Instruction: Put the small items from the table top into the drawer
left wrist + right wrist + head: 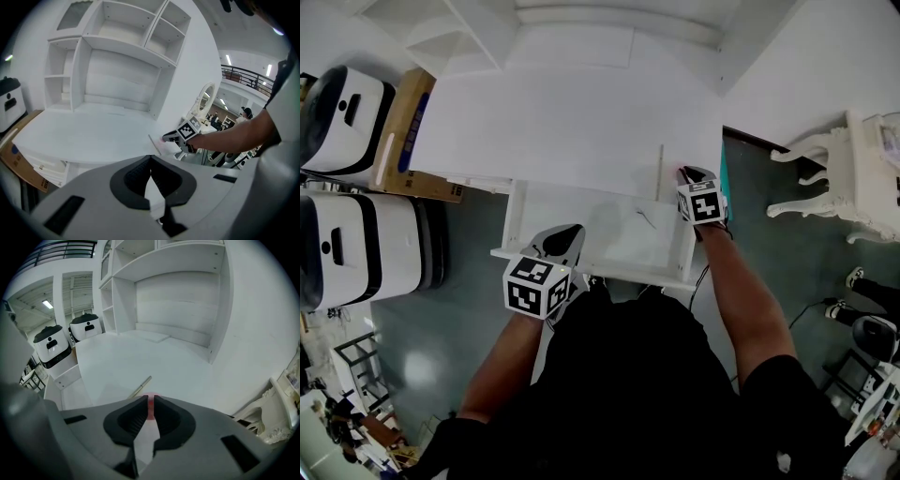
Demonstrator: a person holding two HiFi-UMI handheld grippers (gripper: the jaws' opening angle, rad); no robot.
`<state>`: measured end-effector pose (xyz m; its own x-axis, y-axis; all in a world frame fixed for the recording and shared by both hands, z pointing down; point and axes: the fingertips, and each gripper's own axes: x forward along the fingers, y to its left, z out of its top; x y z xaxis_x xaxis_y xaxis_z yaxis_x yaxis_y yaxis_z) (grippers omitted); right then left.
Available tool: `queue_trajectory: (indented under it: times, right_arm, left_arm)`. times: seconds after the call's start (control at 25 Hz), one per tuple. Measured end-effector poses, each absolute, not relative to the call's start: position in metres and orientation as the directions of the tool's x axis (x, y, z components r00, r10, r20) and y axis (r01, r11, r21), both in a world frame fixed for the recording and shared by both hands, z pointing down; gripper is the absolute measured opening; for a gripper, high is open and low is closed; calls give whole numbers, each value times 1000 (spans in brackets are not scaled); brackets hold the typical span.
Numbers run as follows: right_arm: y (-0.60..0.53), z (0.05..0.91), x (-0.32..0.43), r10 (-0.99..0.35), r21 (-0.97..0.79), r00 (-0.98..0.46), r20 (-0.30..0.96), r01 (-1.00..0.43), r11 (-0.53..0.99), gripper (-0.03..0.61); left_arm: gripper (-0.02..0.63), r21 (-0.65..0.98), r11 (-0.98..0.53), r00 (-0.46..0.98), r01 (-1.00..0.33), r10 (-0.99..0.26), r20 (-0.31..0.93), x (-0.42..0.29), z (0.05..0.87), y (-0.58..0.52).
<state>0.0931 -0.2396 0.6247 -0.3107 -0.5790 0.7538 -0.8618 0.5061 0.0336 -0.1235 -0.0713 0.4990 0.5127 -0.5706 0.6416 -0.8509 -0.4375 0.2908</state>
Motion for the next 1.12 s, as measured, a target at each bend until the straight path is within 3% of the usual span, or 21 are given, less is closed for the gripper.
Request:
queue_trajectory:
  times: [0.36,0.64,1.12]
  right_arm:
    - [-197,586,76,-586,-40,-413,697,-838,543,54]
    - [-126,606,44,-428,-95,-515,743,-714,693,54]
    - [-72,708,-1,-238,-21,-442,865,-505,863,54]
  left_arm:
    - [11,295,-469,537,-832,-551,638,-115,506,-69]
    - [11,303,-472,544,-828,-544,639,-109,509,-66]
    - [11,296,-461,532,-837,-554,641,-118,504,-58]
